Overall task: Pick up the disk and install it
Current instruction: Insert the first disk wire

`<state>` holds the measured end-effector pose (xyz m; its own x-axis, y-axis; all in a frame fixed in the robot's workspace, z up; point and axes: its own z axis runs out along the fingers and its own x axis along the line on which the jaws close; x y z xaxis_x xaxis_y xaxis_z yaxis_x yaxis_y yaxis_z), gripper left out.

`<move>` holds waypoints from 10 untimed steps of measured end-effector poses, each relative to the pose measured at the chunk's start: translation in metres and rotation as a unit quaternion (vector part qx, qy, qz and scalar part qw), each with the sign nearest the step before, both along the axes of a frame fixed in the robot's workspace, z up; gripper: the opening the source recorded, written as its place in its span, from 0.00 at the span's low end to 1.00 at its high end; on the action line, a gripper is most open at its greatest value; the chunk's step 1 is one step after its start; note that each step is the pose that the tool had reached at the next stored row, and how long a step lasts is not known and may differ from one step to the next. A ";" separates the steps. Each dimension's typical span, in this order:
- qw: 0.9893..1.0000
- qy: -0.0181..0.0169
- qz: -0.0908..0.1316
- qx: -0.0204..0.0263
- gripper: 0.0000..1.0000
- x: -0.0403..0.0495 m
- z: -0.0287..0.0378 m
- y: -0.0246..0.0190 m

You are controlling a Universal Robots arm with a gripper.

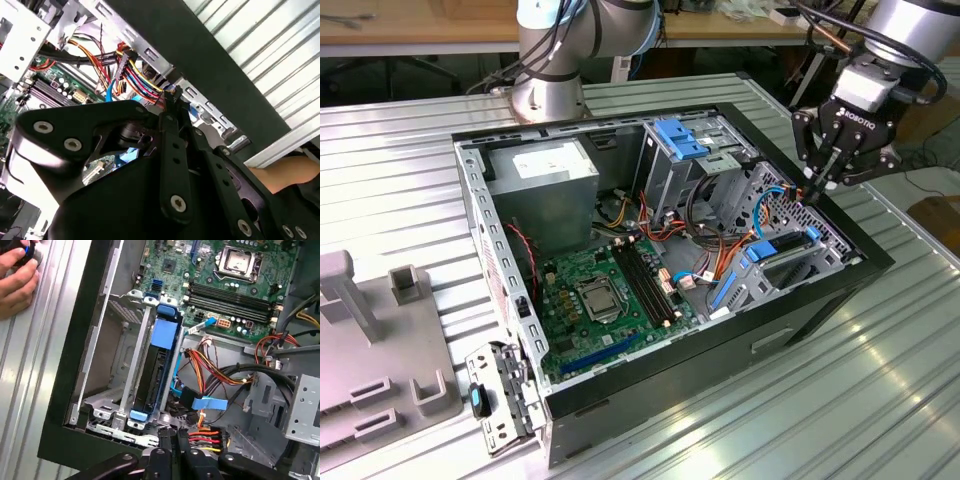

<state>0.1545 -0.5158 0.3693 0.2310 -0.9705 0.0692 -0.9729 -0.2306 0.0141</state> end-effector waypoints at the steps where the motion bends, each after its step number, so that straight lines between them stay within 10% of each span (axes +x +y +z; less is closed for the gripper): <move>1: 1.000 0.000 -0.027 0.000 0.16 -0.0142 -0.0008 0.0000; 3: 0.997 0.000 -0.071 -0.001 0.16 -0.0156 -0.0039 -0.0025; 10: 0.997 0.000 -0.072 0.000 0.16 -0.0173 -0.0047 -0.0076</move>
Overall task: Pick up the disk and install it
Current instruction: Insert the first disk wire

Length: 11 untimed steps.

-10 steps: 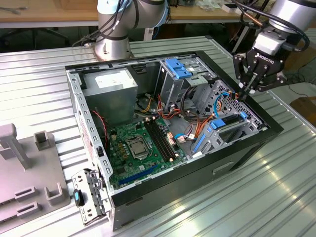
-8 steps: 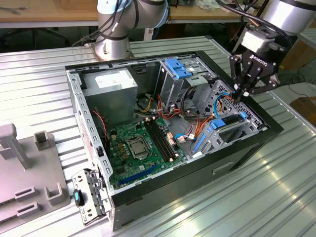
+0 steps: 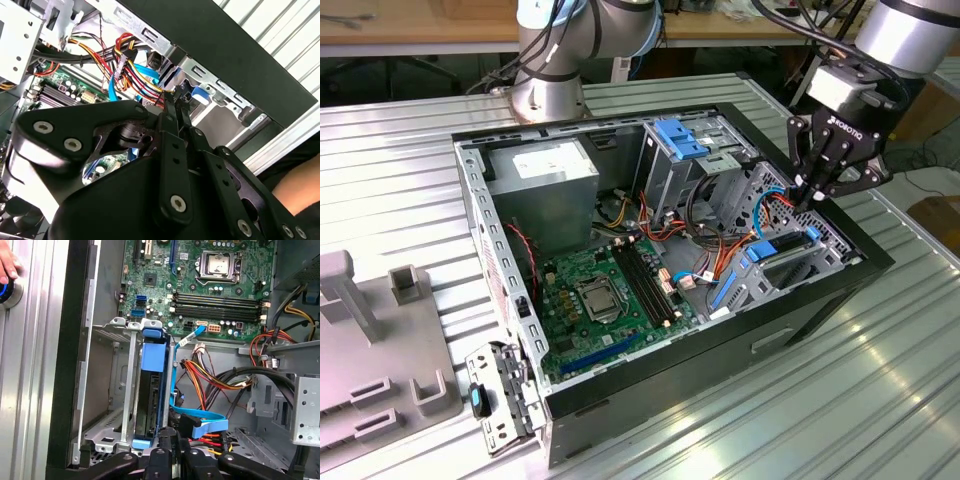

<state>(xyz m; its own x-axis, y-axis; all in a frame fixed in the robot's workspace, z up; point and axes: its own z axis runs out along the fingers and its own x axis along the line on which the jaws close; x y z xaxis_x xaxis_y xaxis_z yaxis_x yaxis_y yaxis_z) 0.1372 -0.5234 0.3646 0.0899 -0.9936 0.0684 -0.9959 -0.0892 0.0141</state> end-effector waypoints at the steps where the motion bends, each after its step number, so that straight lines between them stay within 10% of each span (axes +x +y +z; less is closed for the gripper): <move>1: 1.000 0.000 0.000 0.000 0.16 0.0000 -0.0002 0.0000; 11: 1.000 0.000 0.000 0.002 0.16 0.0000 -0.0012 0.0000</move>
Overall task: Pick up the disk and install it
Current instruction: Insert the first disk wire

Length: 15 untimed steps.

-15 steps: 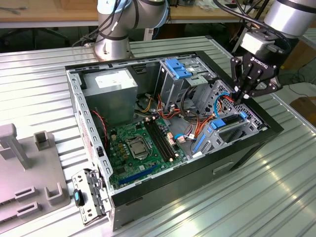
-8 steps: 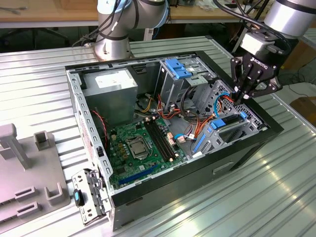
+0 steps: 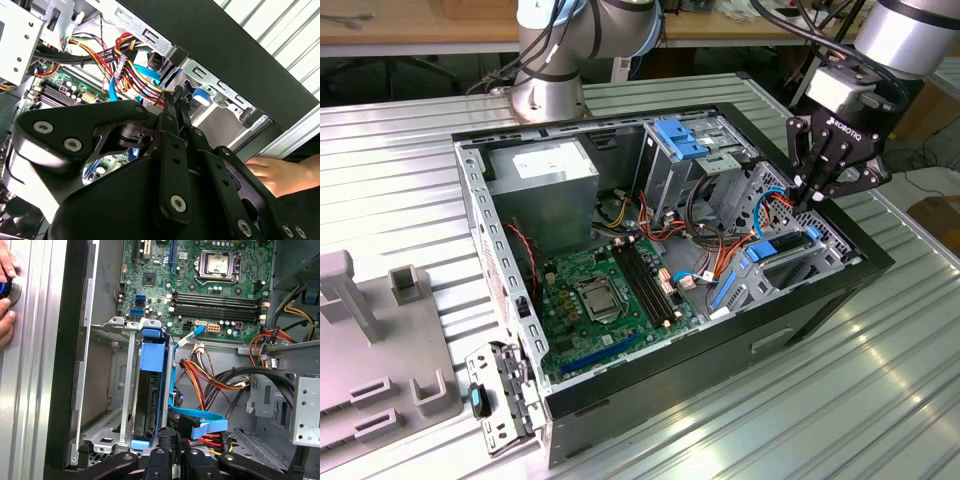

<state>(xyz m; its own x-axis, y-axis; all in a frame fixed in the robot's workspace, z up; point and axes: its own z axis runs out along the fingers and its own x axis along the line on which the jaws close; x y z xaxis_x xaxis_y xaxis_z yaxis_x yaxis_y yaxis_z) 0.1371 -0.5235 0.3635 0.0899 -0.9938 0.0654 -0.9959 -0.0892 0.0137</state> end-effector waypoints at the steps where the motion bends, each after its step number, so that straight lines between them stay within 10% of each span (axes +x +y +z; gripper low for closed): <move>1: 1.000 0.000 0.000 0.000 0.16 0.0000 0.0000 0.0000; 7: 1.000 0.000 0.000 0.001 0.16 -0.0003 -0.0001 -0.0002; 15: 1.000 0.000 0.001 0.020 0.16 -0.0022 -0.0020 -0.0160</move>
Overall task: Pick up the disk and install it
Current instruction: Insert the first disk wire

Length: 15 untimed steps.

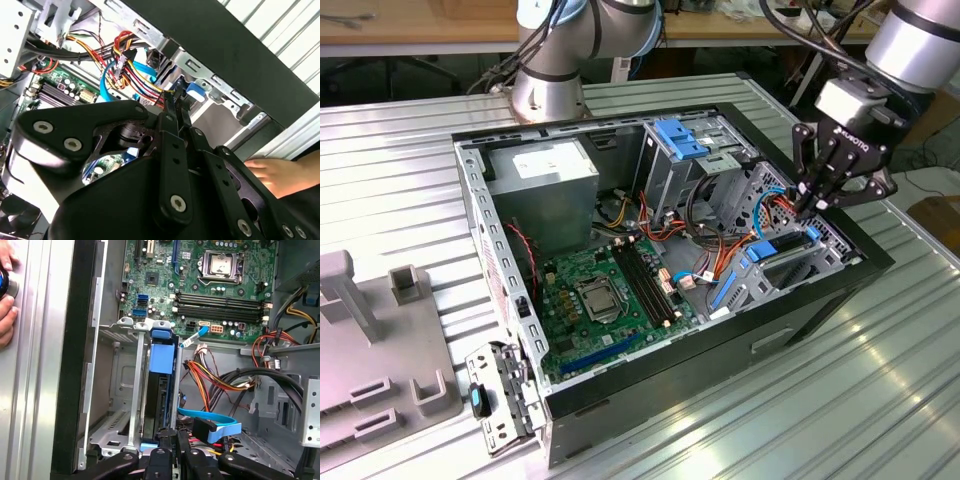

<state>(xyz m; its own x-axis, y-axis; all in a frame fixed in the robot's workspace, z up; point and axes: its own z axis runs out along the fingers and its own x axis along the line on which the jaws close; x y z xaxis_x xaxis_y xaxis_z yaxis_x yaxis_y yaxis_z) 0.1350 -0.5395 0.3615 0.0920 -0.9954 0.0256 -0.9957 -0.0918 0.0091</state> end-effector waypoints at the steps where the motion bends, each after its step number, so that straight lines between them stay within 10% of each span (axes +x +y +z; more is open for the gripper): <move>1: 1.000 0.000 0.000 0.003 0.16 -0.0003 -0.0009 0.0000; 15: 1.000 -0.002 -0.026 0.005 0.16 -0.0053 -0.0114 -0.0014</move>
<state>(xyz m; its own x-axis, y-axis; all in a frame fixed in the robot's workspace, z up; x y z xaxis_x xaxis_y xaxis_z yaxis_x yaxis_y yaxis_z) 0.1297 -0.5409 0.3500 0.0396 -0.9991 0.0162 -0.9992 -0.0395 0.0052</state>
